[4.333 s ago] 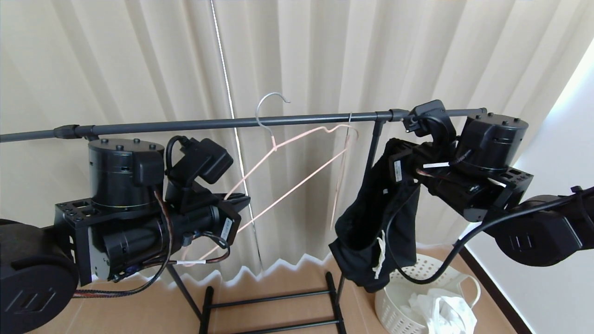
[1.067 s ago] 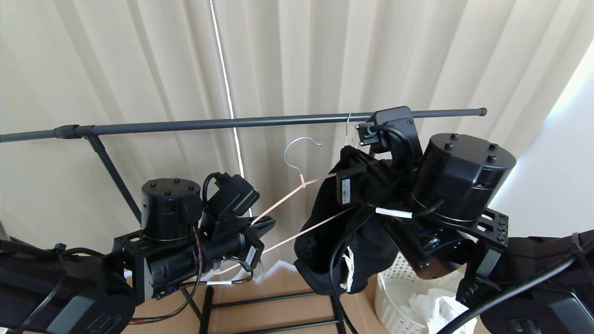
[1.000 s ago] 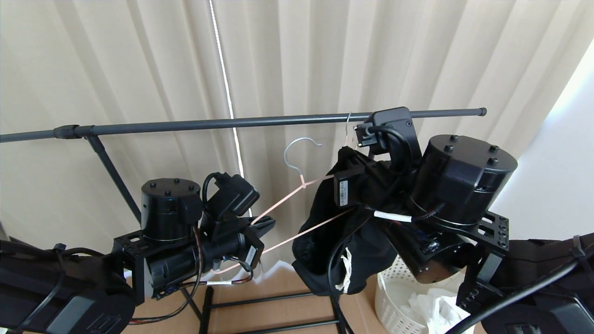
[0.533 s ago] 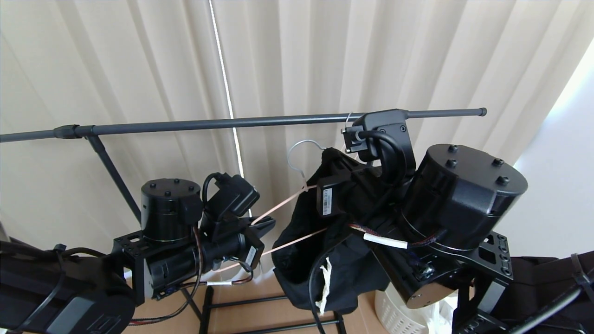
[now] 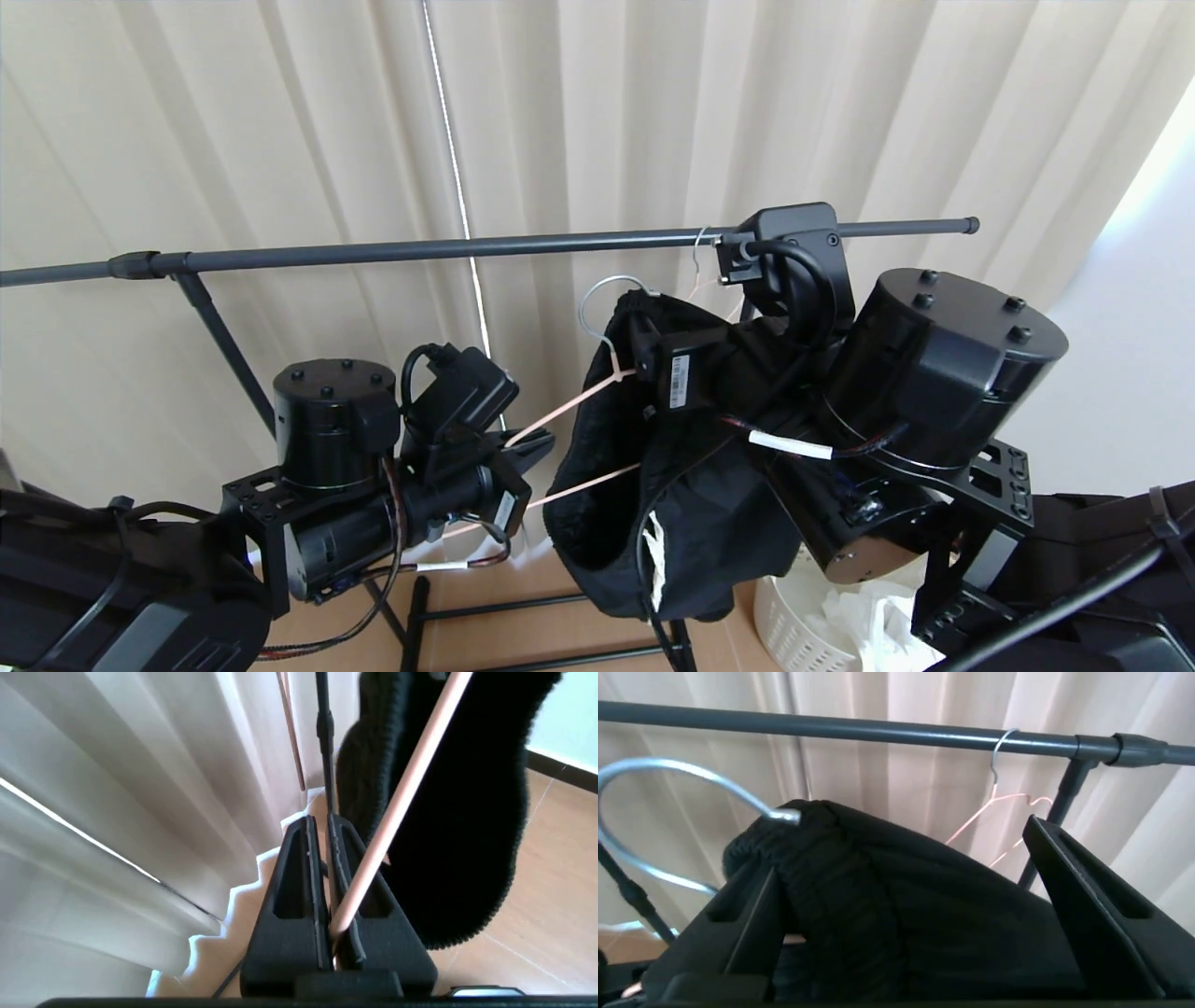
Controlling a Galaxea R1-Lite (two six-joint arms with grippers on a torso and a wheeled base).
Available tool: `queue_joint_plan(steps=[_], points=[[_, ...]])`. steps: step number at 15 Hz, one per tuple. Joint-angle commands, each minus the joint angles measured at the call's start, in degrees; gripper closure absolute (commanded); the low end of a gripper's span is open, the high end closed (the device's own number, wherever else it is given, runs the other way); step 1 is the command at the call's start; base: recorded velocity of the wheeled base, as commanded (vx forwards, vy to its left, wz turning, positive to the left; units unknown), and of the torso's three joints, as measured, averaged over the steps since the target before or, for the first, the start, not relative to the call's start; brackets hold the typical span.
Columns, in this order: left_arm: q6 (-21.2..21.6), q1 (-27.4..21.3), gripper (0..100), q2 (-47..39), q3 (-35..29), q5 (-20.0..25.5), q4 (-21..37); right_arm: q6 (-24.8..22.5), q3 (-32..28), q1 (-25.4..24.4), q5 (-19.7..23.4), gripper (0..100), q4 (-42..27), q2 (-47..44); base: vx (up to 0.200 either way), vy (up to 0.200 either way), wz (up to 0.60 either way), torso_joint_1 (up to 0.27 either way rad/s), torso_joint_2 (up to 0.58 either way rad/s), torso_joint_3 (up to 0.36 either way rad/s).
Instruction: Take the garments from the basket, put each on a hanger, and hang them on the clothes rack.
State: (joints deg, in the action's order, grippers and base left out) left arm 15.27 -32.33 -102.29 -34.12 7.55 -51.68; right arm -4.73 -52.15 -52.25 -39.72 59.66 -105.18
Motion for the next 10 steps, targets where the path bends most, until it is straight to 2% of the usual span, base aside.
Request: queue_joint_plan(steps=[1,10], points=[[0.0,0.0,100,-0.1,0.0,0.1,0.0,0.0,-0.1,0.5,0.0,0,0.0,0.3,0.000,0.000,0.00,0.000,0.00,0.000],[-0.1,0.1,100,-0.1,0.0,0.1,-1.6,0.2,-0.1,1.0,0.2,0,0.1,-2.0,0.000,0.000,0.00,0.000,0.00,0.000]])
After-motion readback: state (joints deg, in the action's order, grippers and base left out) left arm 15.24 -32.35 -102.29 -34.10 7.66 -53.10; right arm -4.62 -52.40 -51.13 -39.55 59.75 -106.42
